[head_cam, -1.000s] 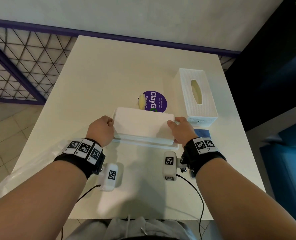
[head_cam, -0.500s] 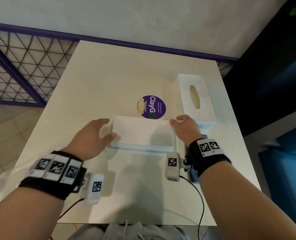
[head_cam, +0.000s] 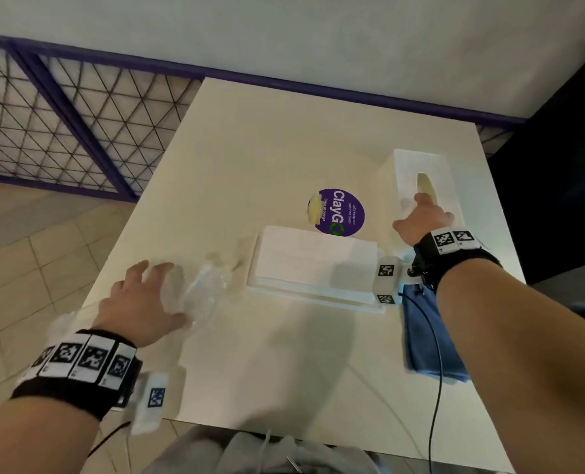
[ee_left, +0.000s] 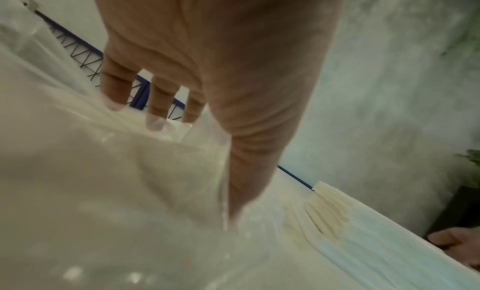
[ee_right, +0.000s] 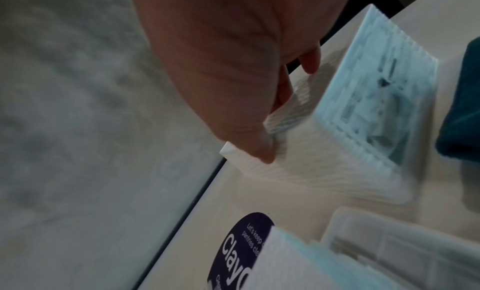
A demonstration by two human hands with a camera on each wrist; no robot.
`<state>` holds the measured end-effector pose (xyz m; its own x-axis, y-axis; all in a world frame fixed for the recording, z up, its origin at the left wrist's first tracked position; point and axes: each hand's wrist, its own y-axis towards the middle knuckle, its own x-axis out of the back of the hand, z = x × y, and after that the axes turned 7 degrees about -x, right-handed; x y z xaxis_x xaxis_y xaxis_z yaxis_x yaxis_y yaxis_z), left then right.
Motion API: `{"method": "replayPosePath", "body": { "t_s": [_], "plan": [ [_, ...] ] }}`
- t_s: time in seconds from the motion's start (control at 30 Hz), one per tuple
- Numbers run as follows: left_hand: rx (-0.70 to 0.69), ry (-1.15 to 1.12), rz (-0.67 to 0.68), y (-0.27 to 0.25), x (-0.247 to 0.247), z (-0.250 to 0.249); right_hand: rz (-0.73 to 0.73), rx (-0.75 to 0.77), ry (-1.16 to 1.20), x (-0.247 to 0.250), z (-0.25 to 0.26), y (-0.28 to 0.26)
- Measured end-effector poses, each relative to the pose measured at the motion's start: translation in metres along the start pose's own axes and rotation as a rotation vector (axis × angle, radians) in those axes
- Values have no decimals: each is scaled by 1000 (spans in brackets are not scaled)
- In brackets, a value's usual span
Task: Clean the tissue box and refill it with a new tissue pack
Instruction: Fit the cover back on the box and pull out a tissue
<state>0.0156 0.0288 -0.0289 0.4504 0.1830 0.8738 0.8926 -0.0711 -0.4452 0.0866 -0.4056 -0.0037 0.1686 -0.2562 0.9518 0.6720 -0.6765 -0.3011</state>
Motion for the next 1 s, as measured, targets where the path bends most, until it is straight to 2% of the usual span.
{"method": "replayPosePath", "body": {
  "t_s": [0.1,0.17,0.3,0.4,0.53,0.6,0.7,0.77,0.8,0.87,1.0],
  "plan": [
    [78,-84,-115,28,4,-3,-20,-34,-60,4,4,-7],
    [138,-122,-161,48,9,-9,-62,-6,14,13,-1,-16],
    [230,-171,-221,79,25,-26,-88,243,274,35,-22,-51],
    [225,-216,-226,90,31,-36,25,466,246,39,-32,-88],
    [159,-257,-158,87,36,-39,152,615,88,18,-32,-115],
    [129,-230,-171,80,40,-44,191,655,52,7,-27,-120],
    [-63,-221,-384,69,46,-55,225,700,-31,-1,-19,-126],
    [-266,-371,-448,62,48,-64,203,735,-109,-1,-14,-130],
    [-346,-455,-425,59,47,-68,185,744,-131,0,-12,-131],
    [-418,-557,-340,51,45,-76,167,743,-121,3,-11,-133],
    [-405,-541,-161,45,34,-86,202,738,-117,0,-8,-128]
  ]
}}
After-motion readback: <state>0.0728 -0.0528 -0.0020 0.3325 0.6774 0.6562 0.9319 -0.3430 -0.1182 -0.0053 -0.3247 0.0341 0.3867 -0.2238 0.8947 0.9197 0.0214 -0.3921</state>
